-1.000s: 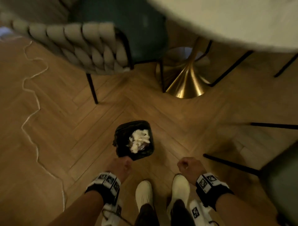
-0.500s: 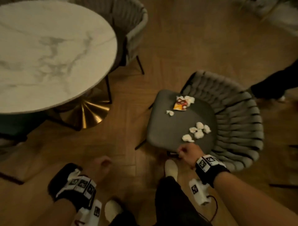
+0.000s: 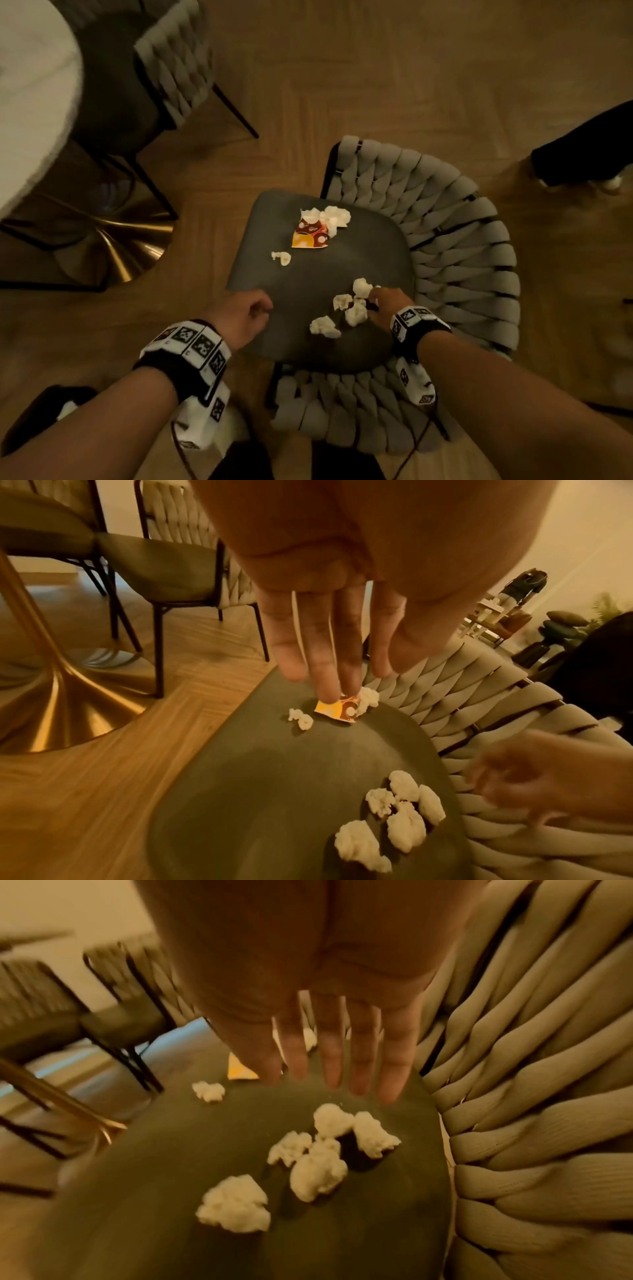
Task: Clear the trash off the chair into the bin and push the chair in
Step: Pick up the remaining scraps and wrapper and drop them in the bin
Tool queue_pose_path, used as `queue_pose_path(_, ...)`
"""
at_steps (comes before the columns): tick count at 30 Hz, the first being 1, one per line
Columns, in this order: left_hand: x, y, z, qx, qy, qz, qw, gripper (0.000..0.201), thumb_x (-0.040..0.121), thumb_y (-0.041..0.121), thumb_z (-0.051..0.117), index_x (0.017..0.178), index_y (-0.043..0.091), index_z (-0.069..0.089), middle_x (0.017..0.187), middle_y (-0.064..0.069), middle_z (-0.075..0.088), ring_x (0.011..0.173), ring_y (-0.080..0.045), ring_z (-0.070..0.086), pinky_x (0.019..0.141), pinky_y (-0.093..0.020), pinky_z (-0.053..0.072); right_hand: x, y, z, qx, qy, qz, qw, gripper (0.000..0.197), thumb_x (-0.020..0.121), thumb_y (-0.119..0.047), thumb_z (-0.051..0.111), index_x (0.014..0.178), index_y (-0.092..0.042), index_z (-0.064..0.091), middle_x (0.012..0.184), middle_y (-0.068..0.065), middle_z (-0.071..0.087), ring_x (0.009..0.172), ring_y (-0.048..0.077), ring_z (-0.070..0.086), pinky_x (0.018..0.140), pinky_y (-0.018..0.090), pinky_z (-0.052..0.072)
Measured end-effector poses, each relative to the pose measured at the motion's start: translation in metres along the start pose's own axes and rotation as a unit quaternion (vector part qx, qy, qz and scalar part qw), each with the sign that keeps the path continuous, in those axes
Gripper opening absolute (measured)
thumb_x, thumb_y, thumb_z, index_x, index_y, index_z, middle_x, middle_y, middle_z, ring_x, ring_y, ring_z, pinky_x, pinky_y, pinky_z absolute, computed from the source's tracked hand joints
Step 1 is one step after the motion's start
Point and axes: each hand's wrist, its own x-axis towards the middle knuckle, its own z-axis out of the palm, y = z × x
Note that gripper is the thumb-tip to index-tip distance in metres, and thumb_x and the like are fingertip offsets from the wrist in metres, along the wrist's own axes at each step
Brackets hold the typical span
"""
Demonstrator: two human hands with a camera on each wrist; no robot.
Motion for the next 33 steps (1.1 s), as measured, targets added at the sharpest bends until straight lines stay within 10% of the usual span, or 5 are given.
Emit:
queue_pose_path(6, 0.100, -0.009, 0.046, 0.162, -0.093, 0.083, 0.979, 0.031, 0.088, 0.032, 0.056, 0.118, 0.026, 0.050, 0.112, 0.001, 0.053, 0.108, -0.022, 0.053, 0.093, -0.038, 0.046, 0.095, 0.031, 0.046, -0.057, -0.071, 0.033, 0.995, 0.104, 0.065, -0.045, 0.080, 0.143, -0.044, 0.010, 0.155, 0.013, -0.007, 0.139, 0.052, 0.011, 0.108, 0.061, 0.035)
queue_pose_path(15, 0.176, -0.002, 0.150, 0.324, -0.172, 0.145, 0.919, 0.097, 0.077, 0.037, 0.072, 0.144, 0.029, 0.003, 0.155, -0.015, 0.002, 0.132, -0.039, 0.027, 0.104, -0.054, 0.037, 0.138, 0.047, 0.079, -0.059, -0.078, -0.050, 0.994, 0.071, 0.072, -0.037, 0.073, 0.132, -0.021, 0.039, 0.133, 0.019, 0.036, 0.115, 0.045, 0.049, 0.098, 0.044, 0.047)
queue_pose_path(19, 0.198, 0.016, 0.168, 0.349, -0.230, 0.175, 0.891, 0.091, 0.088, 0.031, 0.062, 0.143, 0.040, -0.010, 0.155, -0.008, -0.026, 0.135, -0.043, 0.018, 0.105, -0.057, 0.033, 0.140, 0.061, 0.067, 0.033, -0.048, -0.011, 0.998, 0.035, 0.072, -0.038, 0.070, 0.093, -0.023, 0.046, 0.111, 0.016, 0.054, 0.098, 0.037, 0.058, 0.075, 0.030, 0.045)
queue_pose_path(29, 0.217, -0.004, 0.174, 0.287, -0.202, 0.267, 0.897, 0.028, 0.092, 0.005, 0.046, 0.119, 0.006, 0.053, 0.132, -0.019, 0.046, 0.106, -0.040, 0.047, 0.091, -0.050, 0.045, 0.161, 0.029, -0.030, 0.093, 0.167, -0.117, 0.974, 0.054, 0.069, -0.024, 0.077, 0.118, -0.022, 0.053, 0.107, 0.008, 0.045, 0.092, 0.030, 0.054, 0.074, 0.031, 0.041)
queue_pose_path(33, 0.200, -0.012, 0.145, 0.137, -0.074, 0.187, 0.970, 0.034, 0.089, 0.016, 0.054, 0.122, 0.007, 0.052, 0.127, -0.016, 0.052, 0.112, -0.035, 0.050, 0.099, -0.045, 0.044, 0.192, -0.022, -0.065, 0.021, 0.175, -0.218, 0.960, 0.061, 0.074, -0.029, 0.073, 0.128, -0.028, 0.044, 0.122, 0.008, 0.042, 0.104, 0.024, 0.048, 0.082, 0.032, 0.042)
